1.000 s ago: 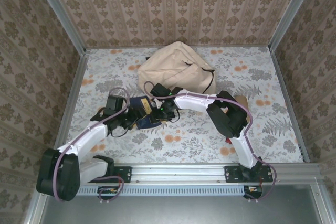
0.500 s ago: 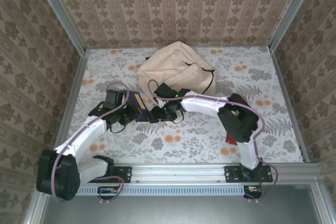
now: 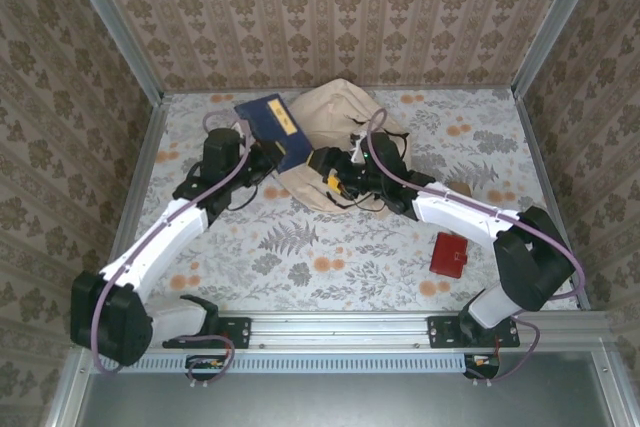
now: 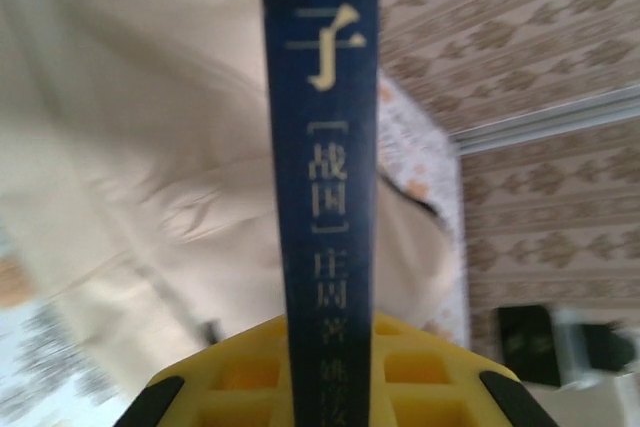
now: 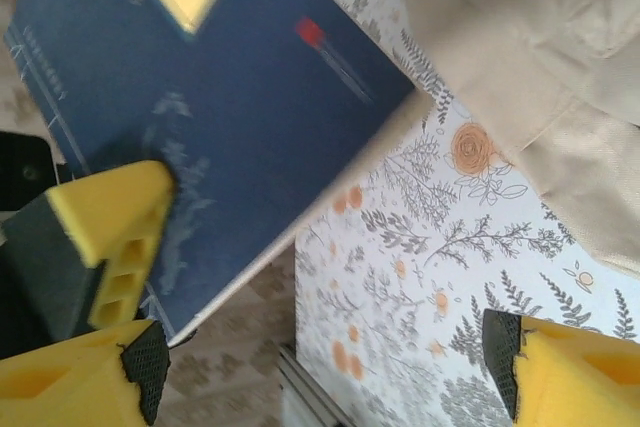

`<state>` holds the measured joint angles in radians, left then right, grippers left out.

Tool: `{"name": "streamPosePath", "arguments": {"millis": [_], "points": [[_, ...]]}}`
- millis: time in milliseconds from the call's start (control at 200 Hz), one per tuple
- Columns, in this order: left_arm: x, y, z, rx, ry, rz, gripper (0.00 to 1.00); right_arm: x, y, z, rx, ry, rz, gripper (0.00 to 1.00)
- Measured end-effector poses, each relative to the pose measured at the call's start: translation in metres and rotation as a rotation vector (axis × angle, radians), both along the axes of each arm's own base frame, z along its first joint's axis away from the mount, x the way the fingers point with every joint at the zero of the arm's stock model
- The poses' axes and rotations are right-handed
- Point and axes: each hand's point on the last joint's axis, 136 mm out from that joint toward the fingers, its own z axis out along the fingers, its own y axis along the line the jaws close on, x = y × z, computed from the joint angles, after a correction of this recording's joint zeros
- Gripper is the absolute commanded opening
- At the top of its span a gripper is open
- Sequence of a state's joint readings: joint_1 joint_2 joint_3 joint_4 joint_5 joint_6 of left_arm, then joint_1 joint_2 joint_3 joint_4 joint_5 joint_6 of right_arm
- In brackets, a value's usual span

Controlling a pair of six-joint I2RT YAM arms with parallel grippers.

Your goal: Pack books, pencil case, and school supplies into a backpack

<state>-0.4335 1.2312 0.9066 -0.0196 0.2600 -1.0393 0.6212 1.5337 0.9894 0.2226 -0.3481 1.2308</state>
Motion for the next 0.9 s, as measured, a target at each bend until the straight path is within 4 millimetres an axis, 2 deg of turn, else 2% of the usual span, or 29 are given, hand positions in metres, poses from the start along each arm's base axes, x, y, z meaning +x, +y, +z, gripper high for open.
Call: {"name": "streamPosePath", "arguments": {"millis": [80, 160, 380, 465, 610, 900], "points": [[0.014, -0.014, 0.007, -0.07, -0.005, -0.002, 0.06, 0.011, -0.009, 0.003, 0.055, 0.033, -0.079, 0.85], [0.024, -0.027, 0.013, -0.12, -0.005, -0.006, 0.06, 0.023, -0.014, 0.018, 0.129, 0.025, -0.133, 0.82], [0.025, -0.052, 0.035, -0.247, -0.01, -0.035, 0.07, 0.043, -0.016, 0.058, 0.331, -0.018, -0.22, 0.7], [0.025, -0.055, 0.042, -0.285, -0.015, -0.039, 0.07, 0.051, -0.015, 0.06, 0.38, -0.02, -0.244, 0.65], [0.025, -0.057, 0.049, -0.329, -0.009, -0.037, 0.07, 0.064, -0.011, 0.049, 0.415, 0.006, -0.269, 0.53], [0.024, -0.06, 0.049, -0.356, 0.014, -0.046, 0.07, 0.073, -0.011, 0.066, 0.485, -0.018, -0.287, 0.29]]}}
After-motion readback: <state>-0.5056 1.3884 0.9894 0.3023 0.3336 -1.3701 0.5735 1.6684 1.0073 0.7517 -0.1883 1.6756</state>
